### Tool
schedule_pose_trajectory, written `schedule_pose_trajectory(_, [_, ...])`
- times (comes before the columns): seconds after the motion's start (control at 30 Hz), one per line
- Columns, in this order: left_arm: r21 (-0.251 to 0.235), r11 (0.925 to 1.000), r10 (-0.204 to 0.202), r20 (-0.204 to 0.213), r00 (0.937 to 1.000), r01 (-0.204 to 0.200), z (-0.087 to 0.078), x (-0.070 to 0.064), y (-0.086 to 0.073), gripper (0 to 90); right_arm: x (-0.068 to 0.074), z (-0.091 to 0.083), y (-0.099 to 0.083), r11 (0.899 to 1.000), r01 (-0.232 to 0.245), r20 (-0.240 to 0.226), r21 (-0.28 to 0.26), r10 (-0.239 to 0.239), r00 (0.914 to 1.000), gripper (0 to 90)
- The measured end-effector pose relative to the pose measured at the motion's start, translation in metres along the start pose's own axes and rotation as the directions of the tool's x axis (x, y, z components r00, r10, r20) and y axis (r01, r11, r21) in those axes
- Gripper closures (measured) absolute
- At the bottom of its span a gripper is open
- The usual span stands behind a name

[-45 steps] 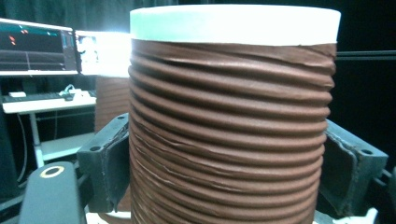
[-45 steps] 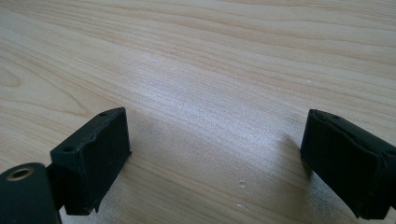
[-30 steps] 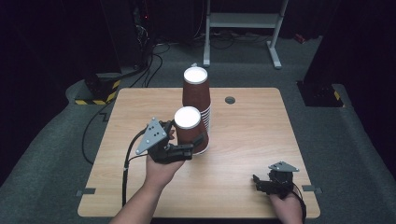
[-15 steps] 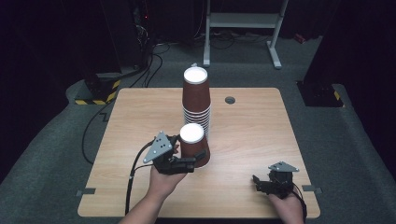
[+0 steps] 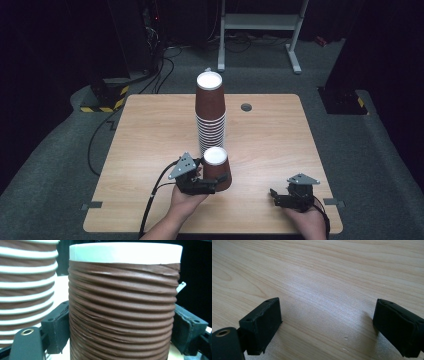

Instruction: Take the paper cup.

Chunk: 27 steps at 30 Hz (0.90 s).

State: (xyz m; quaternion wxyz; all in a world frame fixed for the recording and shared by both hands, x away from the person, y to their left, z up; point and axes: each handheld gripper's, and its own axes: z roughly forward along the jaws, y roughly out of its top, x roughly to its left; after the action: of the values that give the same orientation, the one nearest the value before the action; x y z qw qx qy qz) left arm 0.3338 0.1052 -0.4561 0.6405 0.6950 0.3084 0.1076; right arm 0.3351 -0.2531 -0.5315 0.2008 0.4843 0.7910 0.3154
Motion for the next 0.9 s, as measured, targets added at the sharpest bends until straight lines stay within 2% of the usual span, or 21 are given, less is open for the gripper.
schedule_pose_trajectory(0.2, [0.031, 0.9981, -0.055, 0.041, 0.9977, 0.054, 0.014, 0.004, -0.012, 17.1, 0.001, -0.002, 0.001, 1.000, 0.003, 0.015, -0.007, -0.003, 0.9999, 9.5])
schedule_pose_trajectory(0.27, [0.039, 0.9962, -0.080, 0.059, 0.9951, 0.078, 0.019, 0.006, -0.015, 17.1, 0.003, -0.005, 0.001, 0.999, 0.003, 0.017, -0.034, -0.002, 0.9998, 10.5])
schedule_pose_trajectory(0.37, [0.069, 0.9941, -0.088, 0.063, 0.9942, 0.084, 0.028, 0.007, -0.021, 17.0, 0.009, -0.010, 0.004, 0.997, 0.006, 0.027, -0.081, -0.004, 0.9996, 10.4])
schedule_pose_trajectory(0.5, [0.091, 0.9892, -0.122, 0.076, 0.9896, 0.115, 0.036, 0.009, -0.025, 17.0, 0.019, -0.012, 0.014, 0.989, -0.011, -0.026, -0.147, 0.008, 0.9996, 10.1])
schedule_pose_trajectory(0.57, [0.092, 0.9882, -0.130, 0.077, 0.9885, 0.123, 0.039, 0.009, -0.026, 17.0, 0.025, -0.011, 0.020, 0.989, -0.005, -0.051, -0.147, -0.002, 0.9987, 10.1])
schedule_pose_trajectory(0.67, [0.088, 0.9868, -0.143, 0.082, 0.9863, 0.136, 0.042, 0.009, -0.027, 17.0, 0.030, -0.009, 0.026, 0.987, -0.051, -0.125, -0.152, 0.032, 0.9916, 10.2])
schedule_pose_trajectory(0.77, [0.083, 0.9837, -0.166, 0.081, 0.9828, 0.159, 0.044, 0.009, -0.027, 17.0, 0.035, -0.010, 0.023, 0.980, -0.035, -0.133, -0.198, 0.009, 0.9911, 10.6])
schedule_pose_trajectory(0.9, [0.080, 0.9789, -0.195, 0.087, 0.9770, 0.188, 0.045, 0.006, -0.024, 17.0, 0.042, -0.014, 0.017, 0.969, 0.020, -0.124, -0.245, -0.052, 0.9910, 10.6])
